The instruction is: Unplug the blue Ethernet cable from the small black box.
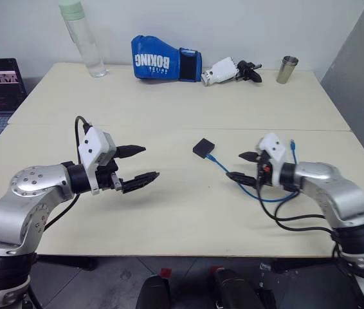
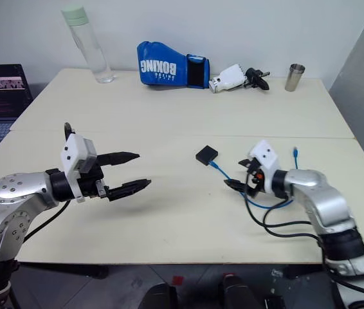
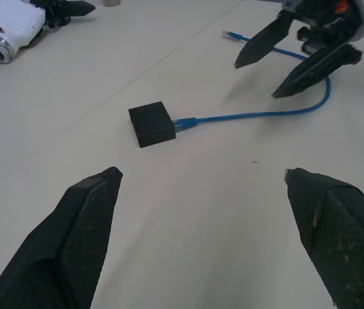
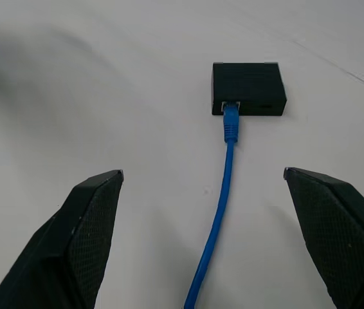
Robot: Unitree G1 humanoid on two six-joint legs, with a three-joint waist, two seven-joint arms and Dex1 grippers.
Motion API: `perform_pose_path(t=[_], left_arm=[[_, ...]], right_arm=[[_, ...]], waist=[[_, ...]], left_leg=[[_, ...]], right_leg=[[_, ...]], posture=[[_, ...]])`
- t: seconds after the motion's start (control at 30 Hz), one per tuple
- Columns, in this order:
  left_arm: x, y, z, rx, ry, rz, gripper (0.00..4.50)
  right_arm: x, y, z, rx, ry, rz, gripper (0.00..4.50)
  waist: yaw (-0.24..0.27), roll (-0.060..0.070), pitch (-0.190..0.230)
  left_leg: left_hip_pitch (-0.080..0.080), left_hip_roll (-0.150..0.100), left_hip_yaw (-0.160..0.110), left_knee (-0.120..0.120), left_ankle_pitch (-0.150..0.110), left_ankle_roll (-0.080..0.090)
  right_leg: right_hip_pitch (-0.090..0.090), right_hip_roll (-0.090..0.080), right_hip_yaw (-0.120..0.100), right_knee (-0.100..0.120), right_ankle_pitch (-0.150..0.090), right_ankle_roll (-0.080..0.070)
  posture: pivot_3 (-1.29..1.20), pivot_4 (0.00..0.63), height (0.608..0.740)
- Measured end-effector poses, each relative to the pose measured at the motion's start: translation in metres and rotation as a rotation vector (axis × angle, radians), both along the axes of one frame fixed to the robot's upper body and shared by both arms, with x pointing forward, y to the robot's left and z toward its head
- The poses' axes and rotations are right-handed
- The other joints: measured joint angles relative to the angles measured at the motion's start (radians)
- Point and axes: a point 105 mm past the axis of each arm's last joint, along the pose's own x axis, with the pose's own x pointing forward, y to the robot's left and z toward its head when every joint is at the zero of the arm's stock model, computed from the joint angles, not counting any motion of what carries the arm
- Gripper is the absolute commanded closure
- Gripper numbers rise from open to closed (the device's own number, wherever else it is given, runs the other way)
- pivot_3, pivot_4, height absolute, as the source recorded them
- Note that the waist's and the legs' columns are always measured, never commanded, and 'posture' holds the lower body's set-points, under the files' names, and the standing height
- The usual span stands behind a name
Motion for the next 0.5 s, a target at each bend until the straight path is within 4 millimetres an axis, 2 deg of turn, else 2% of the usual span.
perform_pose_path(t=[0.23,0.4,0.5], left_arm=[[0.002,-0.002,-0.005,-0.004,0.020,-0.014,0.15],[0.003,-0.002,-0.003,-0.003,0.015,-0.015,0.15],[0.005,-0.004,0.001,-0.006,-0.001,-0.020,0.15]], right_arm=[[0.029,0.026,-0.016,0.010,0.021,0.012,0.27],[0.047,0.030,-0.030,-0.013,0.052,-0.005,0.27],[0.055,0.035,-0.029,-0.005,0.058,-0.002,0.80]], waist=[[0.001,0.000,0.000],[0.000,0.000,0.000],[-0.002,0.000,0.000]], left_leg=[[0.000,0.000,0.000,0.000,0.000,0.000],[0.000,0.000,0.000,0.000,0.000,0.000],[0.000,0.000,0.000,0.000,0.000,0.000]], right_leg=[[0.000,0.000,0.000,0.000,0.000,0.000],[0.000,0.000,0.000,0.000,0.000,0.000],[0.000,0.000,0.000,0.001,0.000,0.000]], posture=[[0.00,0.150,0.740],[0.00,0.150,0.740],[0.00,0.150,0.740]])
